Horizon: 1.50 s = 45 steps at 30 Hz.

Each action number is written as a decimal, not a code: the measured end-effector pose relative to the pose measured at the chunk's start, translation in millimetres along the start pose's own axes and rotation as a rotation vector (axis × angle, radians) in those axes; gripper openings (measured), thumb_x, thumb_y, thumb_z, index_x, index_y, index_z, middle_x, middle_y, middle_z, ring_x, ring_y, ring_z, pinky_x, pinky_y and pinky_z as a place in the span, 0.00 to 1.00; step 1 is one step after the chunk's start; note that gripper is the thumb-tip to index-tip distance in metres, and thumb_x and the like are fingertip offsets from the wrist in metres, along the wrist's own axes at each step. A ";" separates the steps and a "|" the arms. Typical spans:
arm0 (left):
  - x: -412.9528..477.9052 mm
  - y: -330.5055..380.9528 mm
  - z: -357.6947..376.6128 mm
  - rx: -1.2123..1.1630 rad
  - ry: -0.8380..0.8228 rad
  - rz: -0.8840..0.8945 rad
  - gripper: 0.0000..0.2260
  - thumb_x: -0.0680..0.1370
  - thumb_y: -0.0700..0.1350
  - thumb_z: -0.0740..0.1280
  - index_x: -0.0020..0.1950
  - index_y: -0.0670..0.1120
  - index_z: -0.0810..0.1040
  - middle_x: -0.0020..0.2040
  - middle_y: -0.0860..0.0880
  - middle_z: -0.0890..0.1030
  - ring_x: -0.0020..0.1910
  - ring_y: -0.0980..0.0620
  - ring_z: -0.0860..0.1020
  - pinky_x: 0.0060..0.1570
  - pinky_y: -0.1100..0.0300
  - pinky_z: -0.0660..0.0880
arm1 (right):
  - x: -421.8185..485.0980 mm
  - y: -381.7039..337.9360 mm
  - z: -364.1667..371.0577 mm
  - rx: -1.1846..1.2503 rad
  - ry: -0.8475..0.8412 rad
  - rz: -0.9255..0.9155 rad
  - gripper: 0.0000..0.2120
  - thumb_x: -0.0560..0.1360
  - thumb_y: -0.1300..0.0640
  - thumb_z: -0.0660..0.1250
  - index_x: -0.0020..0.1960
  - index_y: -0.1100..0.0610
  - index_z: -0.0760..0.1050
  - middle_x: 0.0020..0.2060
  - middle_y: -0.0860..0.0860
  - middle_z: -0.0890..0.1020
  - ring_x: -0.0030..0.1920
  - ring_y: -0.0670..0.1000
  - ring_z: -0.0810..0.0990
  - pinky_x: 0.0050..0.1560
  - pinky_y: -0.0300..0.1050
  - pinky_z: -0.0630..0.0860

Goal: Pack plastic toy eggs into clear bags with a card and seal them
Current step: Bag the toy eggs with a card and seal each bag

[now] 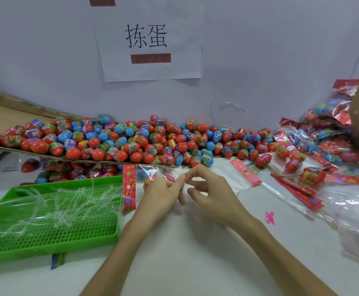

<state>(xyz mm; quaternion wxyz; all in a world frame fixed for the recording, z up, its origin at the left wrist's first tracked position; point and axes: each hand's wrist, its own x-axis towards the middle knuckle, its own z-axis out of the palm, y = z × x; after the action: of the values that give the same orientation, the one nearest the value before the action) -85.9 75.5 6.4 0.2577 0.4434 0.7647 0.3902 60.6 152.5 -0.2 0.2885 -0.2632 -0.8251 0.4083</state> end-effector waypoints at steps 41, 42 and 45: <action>-5.1 -0.6 -2.3 0.498 0.187 0.172 0.11 0.81 0.61 0.60 0.48 0.55 0.75 0.42 0.56 0.83 0.45 0.52 0.76 0.54 0.53 0.63 | 3.5 -0.4 -6.4 -0.183 -0.001 0.073 0.08 0.75 0.61 0.71 0.44 0.48 0.79 0.39 0.42 0.84 0.45 0.41 0.82 0.46 0.33 0.77; -5.7 -0.5 -2.3 0.470 0.179 0.179 0.10 0.80 0.60 0.61 0.49 0.56 0.74 0.42 0.56 0.83 0.45 0.52 0.76 0.54 0.53 0.65 | 3.7 -0.3 -6.5 -0.188 -0.003 0.075 0.08 0.75 0.61 0.71 0.44 0.48 0.79 0.39 0.43 0.84 0.44 0.41 0.82 0.47 0.35 0.78; -7.5 1.2 -3.0 0.345 0.156 0.188 0.06 0.81 0.57 0.63 0.55 0.59 0.73 0.43 0.57 0.83 0.44 0.54 0.79 0.51 0.52 0.74 | 3.2 0.3 -6.9 -0.206 0.001 0.072 0.09 0.76 0.61 0.71 0.44 0.46 0.78 0.39 0.42 0.84 0.45 0.41 0.81 0.48 0.37 0.79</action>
<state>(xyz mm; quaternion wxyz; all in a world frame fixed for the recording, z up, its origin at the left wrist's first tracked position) -84.0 68.1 9.5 0.0806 0.5186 0.7931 0.3091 63.3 158.4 3.8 0.2455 -0.3211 -0.8525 0.3314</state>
